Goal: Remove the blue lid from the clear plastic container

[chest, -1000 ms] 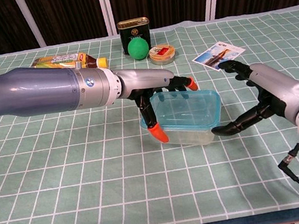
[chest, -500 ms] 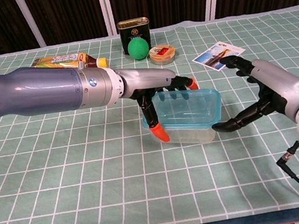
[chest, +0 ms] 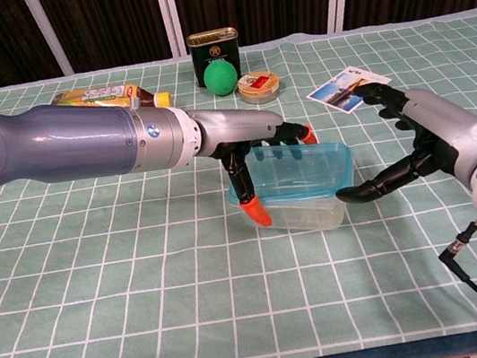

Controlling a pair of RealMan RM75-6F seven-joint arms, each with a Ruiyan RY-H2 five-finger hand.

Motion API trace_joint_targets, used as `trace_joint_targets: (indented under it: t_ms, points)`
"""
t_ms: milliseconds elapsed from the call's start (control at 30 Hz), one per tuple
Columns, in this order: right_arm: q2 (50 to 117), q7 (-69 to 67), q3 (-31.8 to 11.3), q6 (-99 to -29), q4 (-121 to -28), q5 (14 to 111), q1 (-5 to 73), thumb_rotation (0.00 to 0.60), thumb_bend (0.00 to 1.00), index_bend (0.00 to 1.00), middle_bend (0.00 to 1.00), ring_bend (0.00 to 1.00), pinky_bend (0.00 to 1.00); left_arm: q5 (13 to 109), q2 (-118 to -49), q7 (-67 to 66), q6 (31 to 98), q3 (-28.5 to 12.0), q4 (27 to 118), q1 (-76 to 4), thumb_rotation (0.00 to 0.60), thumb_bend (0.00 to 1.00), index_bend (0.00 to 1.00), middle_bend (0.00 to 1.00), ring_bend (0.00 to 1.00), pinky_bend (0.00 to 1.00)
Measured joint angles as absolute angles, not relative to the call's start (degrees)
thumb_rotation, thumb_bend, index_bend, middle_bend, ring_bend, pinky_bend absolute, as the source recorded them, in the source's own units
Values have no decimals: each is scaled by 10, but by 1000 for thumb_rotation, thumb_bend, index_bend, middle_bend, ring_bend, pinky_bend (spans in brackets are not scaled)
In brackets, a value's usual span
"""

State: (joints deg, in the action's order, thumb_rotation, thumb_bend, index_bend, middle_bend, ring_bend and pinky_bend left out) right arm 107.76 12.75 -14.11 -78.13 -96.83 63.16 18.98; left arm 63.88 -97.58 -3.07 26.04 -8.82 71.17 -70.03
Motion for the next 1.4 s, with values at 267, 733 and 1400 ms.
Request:
trace_joint_targets:
  t_ms: [267,733,1400]
  points:
    - [1082,122,-147,-781,-971,625,189,600,129,0,0,0,0,627,-973,-36,252,-89,714,-707,600,68,135,140,136,270]
    - [1090,70,-144,-788,-928,675,190,600,129,0,0,0,0,610,-964,-29,222,-90,721,-722,600,28,32,45,55,201]
    - [1096,50,-139,-785,-910,687,186,600,130,0,0,0,0,602,-960,-17,209,-89,722,-735,600,0,0,0,10,165]
